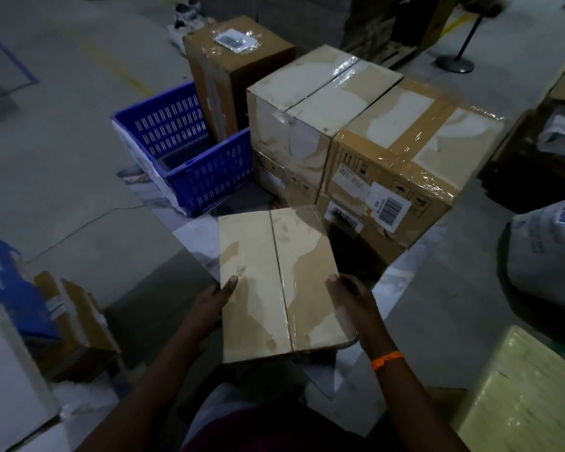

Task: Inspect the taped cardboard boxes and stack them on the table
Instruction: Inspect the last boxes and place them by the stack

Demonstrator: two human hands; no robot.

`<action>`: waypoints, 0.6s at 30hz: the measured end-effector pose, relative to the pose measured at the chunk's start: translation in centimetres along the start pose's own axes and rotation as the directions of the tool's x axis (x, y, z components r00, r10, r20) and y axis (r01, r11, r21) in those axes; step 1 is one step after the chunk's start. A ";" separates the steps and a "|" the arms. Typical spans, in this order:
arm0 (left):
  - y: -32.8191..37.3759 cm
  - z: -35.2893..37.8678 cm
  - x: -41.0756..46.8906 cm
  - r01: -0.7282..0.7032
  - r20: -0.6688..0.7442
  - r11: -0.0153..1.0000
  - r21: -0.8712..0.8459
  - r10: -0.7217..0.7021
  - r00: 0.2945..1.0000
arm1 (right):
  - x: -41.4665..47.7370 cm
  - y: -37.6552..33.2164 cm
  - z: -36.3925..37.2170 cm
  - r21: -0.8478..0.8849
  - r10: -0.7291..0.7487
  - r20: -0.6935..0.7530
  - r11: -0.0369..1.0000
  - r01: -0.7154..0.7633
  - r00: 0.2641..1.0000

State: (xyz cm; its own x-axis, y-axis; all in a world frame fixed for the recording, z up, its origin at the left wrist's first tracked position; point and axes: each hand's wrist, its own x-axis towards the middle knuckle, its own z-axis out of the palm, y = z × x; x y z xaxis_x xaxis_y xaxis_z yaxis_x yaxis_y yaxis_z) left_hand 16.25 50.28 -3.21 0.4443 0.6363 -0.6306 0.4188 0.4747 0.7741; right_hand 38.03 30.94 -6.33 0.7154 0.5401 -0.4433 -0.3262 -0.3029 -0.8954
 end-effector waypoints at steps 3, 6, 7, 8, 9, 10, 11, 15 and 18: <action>0.5 0.3 1.2 0.025 0.004 0.998 -0.066 -0.025 1.000 | 1.3 -1.5 1.0 -0.045 0.004 0.103 0.999 0.000 0.995; 1.2 0.2 1.1 -0.051 0.033 0.991 -0.122 0.055 0.998 | 2.2 -3.1 1.6 -0.105 -0.027 0.147 0.994 0.043 0.989; 1.5 -0.1 0.8 -0.071 0.048 0.989 -0.131 0.078 0.996 | 2.2 -3.5 1.7 -0.102 -0.039 0.147 0.993 0.054 0.988; 1.6 -0.8 0.7 -0.090 0.060 0.988 -0.124 0.098 0.993 | 2.2 -3.7 1.7 -0.094 -0.051 0.139 0.993 0.065 0.989; 1.9 -1.5 0.4 -0.114 0.071 0.988 -0.108 0.122 0.990 | 2.1 -4.0 1.8 -0.077 -0.067 0.134 0.994 0.077 0.989; 2.2 -2.2 0.2 -0.140 0.079 0.986 -0.091 0.147 0.986 | 2.1 -4.1 1.9 -0.040 -0.084 0.120 0.995 0.089 0.989; 2.2 -2.9 0.1 -0.163 0.079 0.983 -0.081 0.170 0.982 | 2.0 -4.3 2.0 0.005 -0.094 0.104 0.996 0.094 0.990; 2.6 -3.9 -0.6 -0.299 0.071 0.950 -0.090 0.305 0.950 | 1.9 -5.1 2.4 0.238 -0.113 0.038 0.966 0.101 0.993; 2.3 -3.2 -0.9 -0.382 -0.011 0.922 -0.062 0.382 0.924 | 1.4 -5.9 2.4 0.330 -0.087 -0.022 0.940 0.090 0.996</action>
State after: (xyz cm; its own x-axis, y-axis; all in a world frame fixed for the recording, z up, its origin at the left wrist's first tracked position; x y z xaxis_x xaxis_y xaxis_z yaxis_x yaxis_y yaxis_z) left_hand 14.29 52.73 -0.69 0.5614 0.7763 -0.2868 0.1678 0.2326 0.9580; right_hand 39.49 35.37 -1.77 0.7546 0.5470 -0.3626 -0.4462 0.0225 -0.8946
